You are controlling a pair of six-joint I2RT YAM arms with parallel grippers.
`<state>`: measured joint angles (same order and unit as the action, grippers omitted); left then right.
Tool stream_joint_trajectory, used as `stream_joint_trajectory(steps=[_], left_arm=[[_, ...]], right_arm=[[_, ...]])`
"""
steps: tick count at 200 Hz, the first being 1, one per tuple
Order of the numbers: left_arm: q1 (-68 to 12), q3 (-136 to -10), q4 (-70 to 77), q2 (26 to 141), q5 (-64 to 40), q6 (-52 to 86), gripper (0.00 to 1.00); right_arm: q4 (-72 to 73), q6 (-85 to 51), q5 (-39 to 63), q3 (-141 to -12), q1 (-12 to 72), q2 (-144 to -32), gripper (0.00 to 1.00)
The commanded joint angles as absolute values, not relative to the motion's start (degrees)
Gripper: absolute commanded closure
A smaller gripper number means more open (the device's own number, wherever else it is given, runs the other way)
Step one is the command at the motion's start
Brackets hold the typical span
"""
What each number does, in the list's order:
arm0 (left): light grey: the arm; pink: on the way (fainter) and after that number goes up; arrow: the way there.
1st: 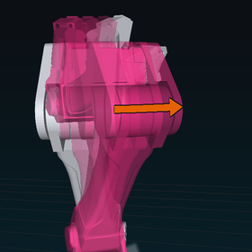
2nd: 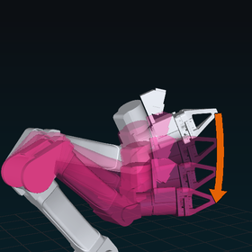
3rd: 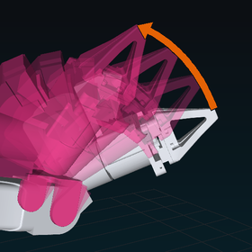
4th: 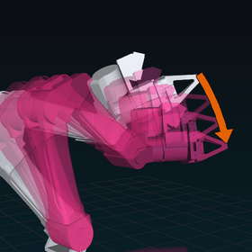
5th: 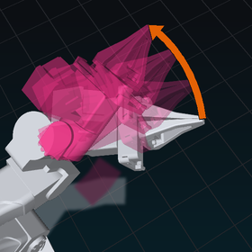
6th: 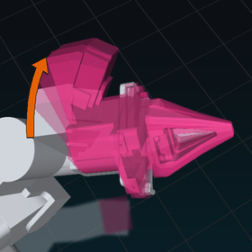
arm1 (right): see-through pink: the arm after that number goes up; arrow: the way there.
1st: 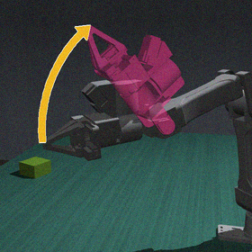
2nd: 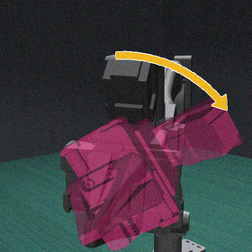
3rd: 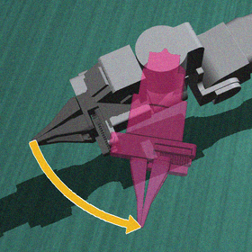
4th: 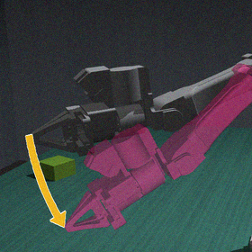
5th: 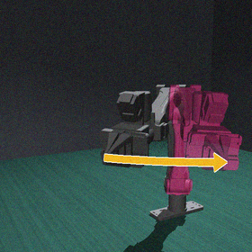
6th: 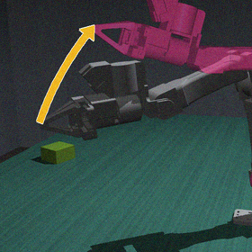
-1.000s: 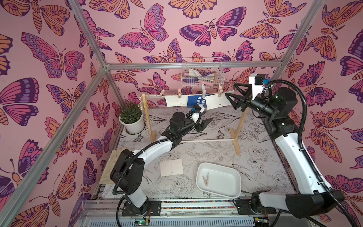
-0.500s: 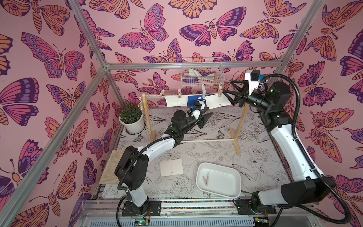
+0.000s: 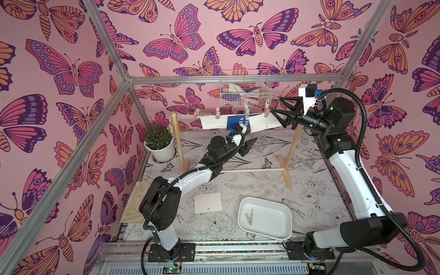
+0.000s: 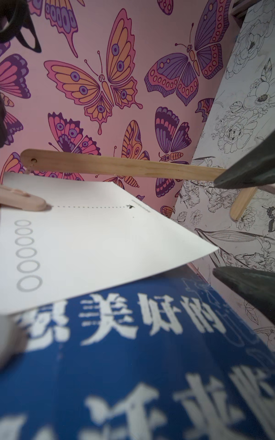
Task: Remove the postcards from the strings
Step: Pinch the postcard on the clothesline.
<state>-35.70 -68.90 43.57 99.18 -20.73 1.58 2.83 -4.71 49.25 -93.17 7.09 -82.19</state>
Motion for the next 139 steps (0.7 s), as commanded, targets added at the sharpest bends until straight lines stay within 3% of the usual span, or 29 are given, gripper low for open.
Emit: stream_joint_trajectory(steps=[1, 52, 139], left_arm=[[-36.0, -68.6, 45.8, 99.2, -19.3, 2.0, 0.44], [-36.1, -70.9, 46.0, 100.0, -26.3, 3.6, 0.55], [-36.3, -72.6, 47.4, 100.4, -28.0, 4.9, 0.68]], right_arm=[[4.5, -5.3, 51.0, -95.1, 6.7, -81.6, 0.19], [3.5, -4.9, 51.2, -95.7, 6.7, -82.7, 0.18], [-2.0, -1.4, 52.9, -100.1, 6.7, -86.5, 0.17]])
